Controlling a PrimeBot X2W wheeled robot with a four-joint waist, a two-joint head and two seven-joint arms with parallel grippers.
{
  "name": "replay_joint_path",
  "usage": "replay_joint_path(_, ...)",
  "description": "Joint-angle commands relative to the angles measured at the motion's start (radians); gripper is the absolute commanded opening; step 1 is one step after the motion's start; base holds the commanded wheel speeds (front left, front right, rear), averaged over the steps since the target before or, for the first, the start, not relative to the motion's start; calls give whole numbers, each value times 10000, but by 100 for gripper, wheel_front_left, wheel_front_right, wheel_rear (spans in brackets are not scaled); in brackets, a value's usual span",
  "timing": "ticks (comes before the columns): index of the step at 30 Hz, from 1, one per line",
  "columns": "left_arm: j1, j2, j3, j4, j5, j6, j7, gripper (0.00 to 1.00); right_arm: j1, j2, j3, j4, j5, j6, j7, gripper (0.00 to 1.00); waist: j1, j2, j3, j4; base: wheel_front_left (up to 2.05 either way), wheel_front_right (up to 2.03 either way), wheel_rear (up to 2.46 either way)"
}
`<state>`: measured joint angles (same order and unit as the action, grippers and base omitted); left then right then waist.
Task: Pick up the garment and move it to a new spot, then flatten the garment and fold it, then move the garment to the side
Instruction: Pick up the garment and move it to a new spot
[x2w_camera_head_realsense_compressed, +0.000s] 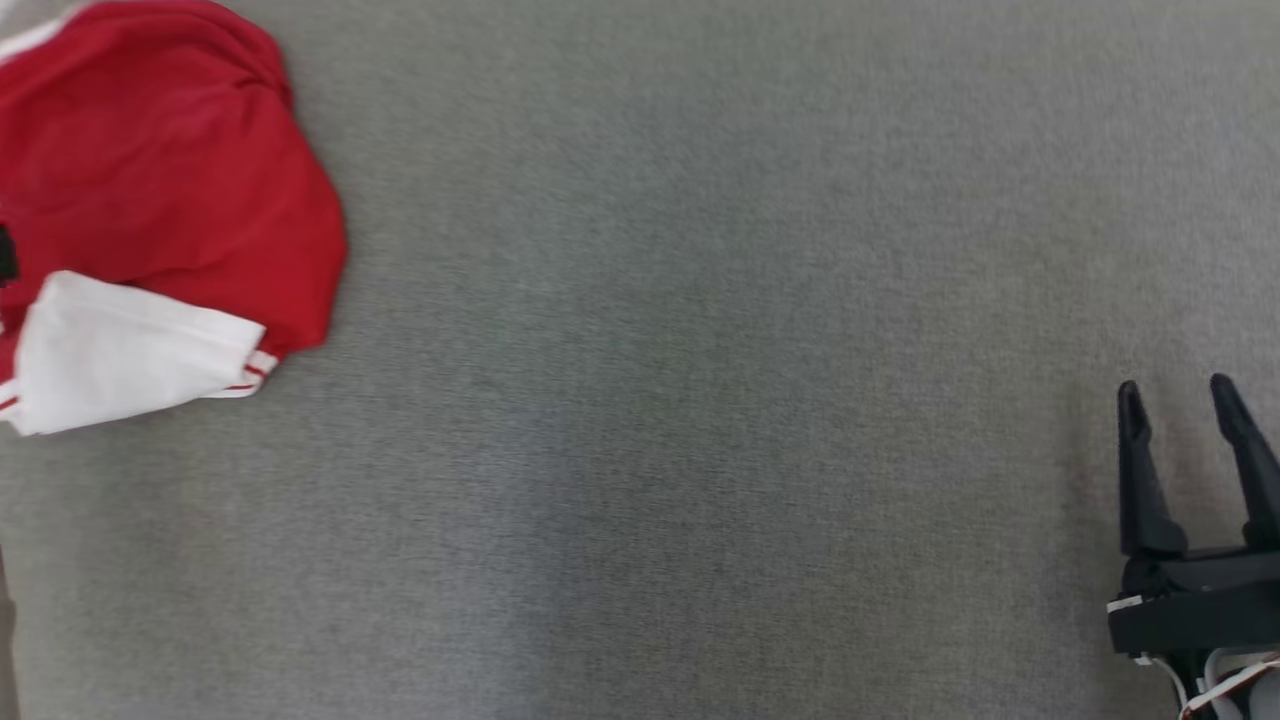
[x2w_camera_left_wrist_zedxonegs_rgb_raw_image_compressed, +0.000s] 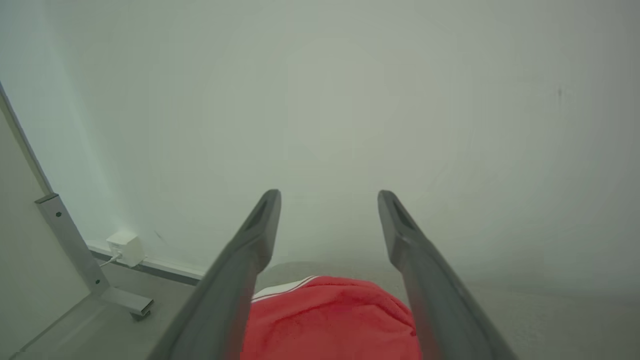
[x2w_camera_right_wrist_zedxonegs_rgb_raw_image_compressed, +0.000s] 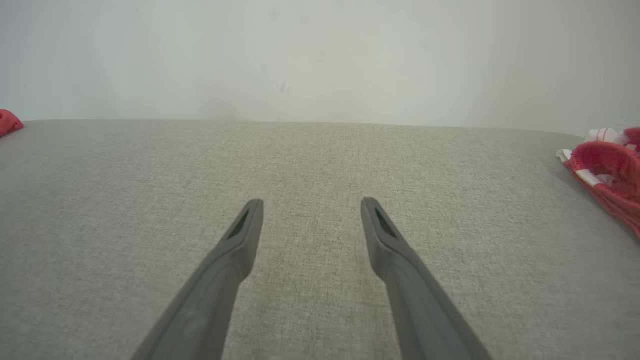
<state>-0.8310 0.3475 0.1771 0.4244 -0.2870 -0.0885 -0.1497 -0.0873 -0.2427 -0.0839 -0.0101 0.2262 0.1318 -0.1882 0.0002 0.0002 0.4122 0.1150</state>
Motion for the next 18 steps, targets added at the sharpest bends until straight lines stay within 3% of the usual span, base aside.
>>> replay_joint_path(1,-169,67,25,191,-78,-5,14,100,-131,-78,-44,-33,-88,-25,-19,100,-2,-2,743,-627,0,0,0)
replay_joint_path(12,-891,627,-242,3834,-526,-252,1017,100,-342,-264,-124,-106,-60,-25,-10,100,-2,-2,1000,-848,0,0,0)
replay_joint_path(18,-1146,613,-410,5399,-1156,-394,2208,100,-394,-262,-156,-179,-116,-25,24,100,-2,-2,1003,-877,0,0,0)
